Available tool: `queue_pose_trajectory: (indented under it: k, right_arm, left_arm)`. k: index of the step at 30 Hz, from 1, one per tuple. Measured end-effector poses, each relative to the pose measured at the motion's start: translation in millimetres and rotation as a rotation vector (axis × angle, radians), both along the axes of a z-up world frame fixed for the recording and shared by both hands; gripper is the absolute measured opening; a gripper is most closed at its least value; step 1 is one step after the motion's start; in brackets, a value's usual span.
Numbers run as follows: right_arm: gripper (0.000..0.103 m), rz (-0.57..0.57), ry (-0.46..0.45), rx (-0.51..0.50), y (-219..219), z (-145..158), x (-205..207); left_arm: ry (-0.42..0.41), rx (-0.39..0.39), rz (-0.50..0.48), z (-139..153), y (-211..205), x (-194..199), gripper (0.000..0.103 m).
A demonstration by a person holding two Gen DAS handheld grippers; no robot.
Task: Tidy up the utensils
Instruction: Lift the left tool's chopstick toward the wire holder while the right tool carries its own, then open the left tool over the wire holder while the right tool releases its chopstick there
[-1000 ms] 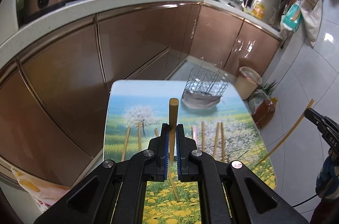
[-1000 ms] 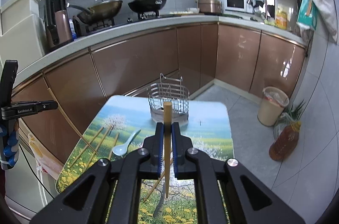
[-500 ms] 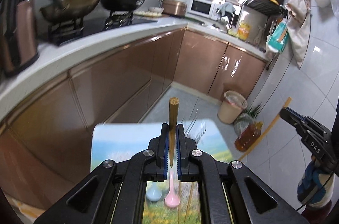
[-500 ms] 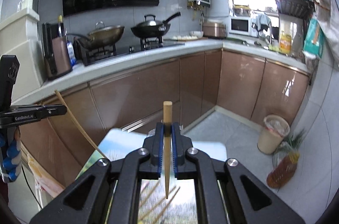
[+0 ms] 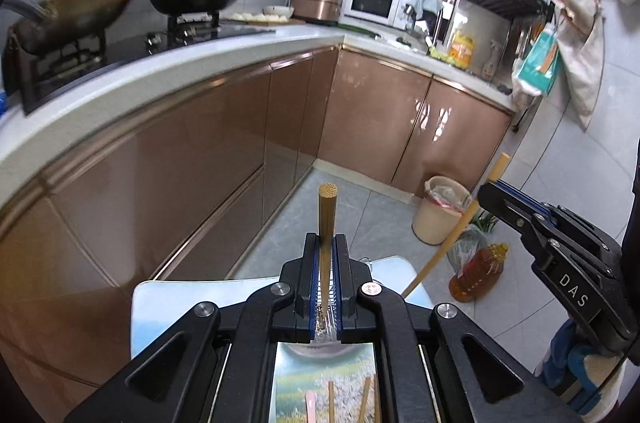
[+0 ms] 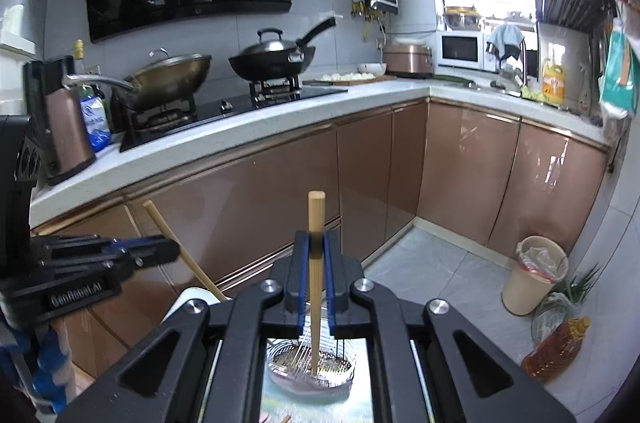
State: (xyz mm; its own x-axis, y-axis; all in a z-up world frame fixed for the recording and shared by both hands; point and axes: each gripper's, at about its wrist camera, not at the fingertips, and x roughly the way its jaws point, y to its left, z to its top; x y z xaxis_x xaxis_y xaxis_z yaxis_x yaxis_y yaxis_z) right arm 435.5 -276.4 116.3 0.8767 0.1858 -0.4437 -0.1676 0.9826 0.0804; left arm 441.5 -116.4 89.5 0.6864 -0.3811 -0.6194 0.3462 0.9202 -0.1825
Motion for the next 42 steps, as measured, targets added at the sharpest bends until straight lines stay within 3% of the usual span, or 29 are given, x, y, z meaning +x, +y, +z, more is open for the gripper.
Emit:
queue_pose_trajectory:
  k: [8,13,21,33,37,39,42]
  right_arm:
    - [0.007,-0.009,0.052,0.082,-10.9,-72.6,33.9]
    - [0.007,-0.029,0.085,0.130,-23.8,-102.0,41.1]
    - [0.007,-0.069,0.151,0.176,-46.3,-130.5,44.9]
    - [0.008,-0.113,0.179,0.194,-64.5,-133.3,31.0]
    - [0.009,-0.115,0.177,0.192,-67.9,-126.2,19.8]
    - [0.009,-0.111,0.176,0.182,-67.7,-120.7,13.2]
    - [0.009,-0.101,0.171,0.166,-65.4,-109.9,-3.0]
  left_arm:
    - [0.087,-0.030,-0.003,-65.7,-9.5,32.2,0.006]
    - [0.135,-0.048,0.023,-91.0,-5.1,46.1,0.006]
    - [0.127,-0.009,0.041,-95.1,-3.9,46.4,0.006]
    - [0.145,-0.005,0.086,-101.8,14.5,39.4,0.007]
    - [0.135,-0.022,0.087,-93.7,19.1,32.5,0.020]
    - [0.120,-0.023,0.094,-88.5,23.4,26.0,0.037]
    - [0.092,-0.022,0.099,-76.6,30.6,12.0,0.041]
